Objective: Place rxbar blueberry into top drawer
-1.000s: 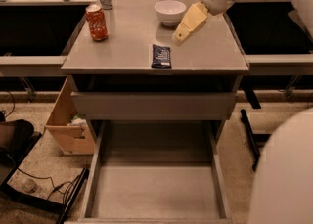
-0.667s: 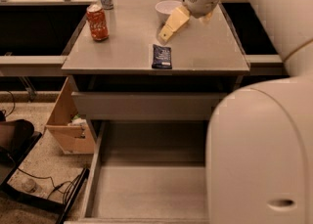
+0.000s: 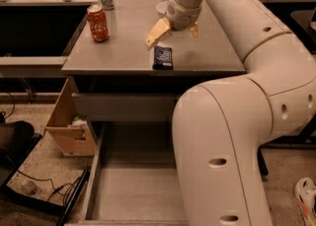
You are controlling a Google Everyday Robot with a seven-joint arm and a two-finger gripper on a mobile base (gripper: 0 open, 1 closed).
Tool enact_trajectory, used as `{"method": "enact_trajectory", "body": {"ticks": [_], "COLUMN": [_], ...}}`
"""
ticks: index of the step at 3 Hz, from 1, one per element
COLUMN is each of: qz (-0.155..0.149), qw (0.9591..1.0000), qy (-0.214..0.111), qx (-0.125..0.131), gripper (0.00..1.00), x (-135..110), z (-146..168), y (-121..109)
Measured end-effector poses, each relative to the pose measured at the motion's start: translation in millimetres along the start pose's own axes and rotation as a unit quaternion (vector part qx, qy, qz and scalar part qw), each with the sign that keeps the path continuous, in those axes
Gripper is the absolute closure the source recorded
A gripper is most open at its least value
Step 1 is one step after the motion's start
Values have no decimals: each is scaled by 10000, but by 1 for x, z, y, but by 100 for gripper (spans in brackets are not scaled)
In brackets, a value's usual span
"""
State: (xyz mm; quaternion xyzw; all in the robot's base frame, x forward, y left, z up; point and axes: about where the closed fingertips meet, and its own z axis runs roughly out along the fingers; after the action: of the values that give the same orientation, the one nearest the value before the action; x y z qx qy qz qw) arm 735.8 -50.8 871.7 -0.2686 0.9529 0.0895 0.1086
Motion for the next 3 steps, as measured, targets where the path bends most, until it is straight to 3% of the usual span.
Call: {"method": "enact_trajectory", "body": {"ticks": [1, 3], "qz": [204, 391], "qw": [9997, 9968], "qy": [116, 652], "qx": [25, 254], "gripper": [0, 0], "x": [-4, -6], "z": [20, 63], "y": [-2, 5]}}
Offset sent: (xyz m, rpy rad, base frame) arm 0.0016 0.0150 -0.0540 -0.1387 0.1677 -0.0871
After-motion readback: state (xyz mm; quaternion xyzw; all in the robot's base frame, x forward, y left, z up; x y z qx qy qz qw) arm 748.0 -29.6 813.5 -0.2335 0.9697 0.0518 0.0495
